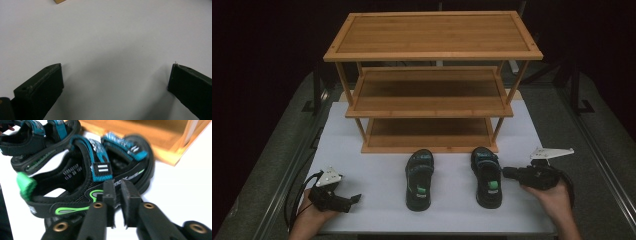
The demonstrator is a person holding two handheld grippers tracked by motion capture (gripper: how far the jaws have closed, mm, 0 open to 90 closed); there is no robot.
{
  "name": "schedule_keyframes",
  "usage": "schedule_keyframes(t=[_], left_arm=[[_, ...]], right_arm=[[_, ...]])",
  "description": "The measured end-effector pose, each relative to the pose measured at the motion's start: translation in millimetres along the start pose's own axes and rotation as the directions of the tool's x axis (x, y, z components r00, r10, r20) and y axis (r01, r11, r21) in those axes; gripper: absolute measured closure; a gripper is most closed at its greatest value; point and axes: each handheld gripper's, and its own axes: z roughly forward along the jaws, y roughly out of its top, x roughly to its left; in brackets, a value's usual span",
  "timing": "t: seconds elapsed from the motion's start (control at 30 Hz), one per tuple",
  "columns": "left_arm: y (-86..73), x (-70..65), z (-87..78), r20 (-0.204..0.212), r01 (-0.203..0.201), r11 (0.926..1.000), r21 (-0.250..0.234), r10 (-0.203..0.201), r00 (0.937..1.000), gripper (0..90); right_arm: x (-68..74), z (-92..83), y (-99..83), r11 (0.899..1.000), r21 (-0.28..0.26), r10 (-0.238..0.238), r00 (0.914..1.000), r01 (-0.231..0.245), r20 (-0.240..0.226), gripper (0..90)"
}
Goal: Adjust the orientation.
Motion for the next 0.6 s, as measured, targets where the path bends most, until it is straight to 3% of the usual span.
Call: schedule_keyframes(t=[0.13,0.27,0.37,0.47,0.6], left_arm=[[0.0,0.0,0.0,0.000,0.000,1.0000,0.000,0.000,1.0000,0.0],[0.0,0.0,0.0,0.000,0.000,1.0000,0.000,0.000,1.0000,0.0],[0.0,0.0,0.0,0.000,0.000,1.0000,-0.001,0.000,1.0000,0.0],[-0.1,0.1,0.0,0.001,0.000,1.0000,0.000,0.000,1.0000,0.0],[-0.1,0.0,0.1,0.000,0.000,1.0000,-0.001,0.000,1.0000,0.0]], right_arm=[[9.5,-11.6,15.1,0.997,-0.061,-0.044,0.9989,0.042,-0.019,67.7],[16.1,-5.3,25.4,0.995,-0.058,-0.085,0.9953,0.082,-0.048,59.2],[20.1,10.4,35.3,0.992,-0.039,-0.121,0.9897,0.118,-0.076,55.0],[19.4,18.4,37.3,0.992,-0.040,-0.126,0.9868,0.123,-0.102,55.1],[17.2,20.2,35.7,0.992,-0.025,-0.127,0.9878,0.126,-0.090,52.0]])
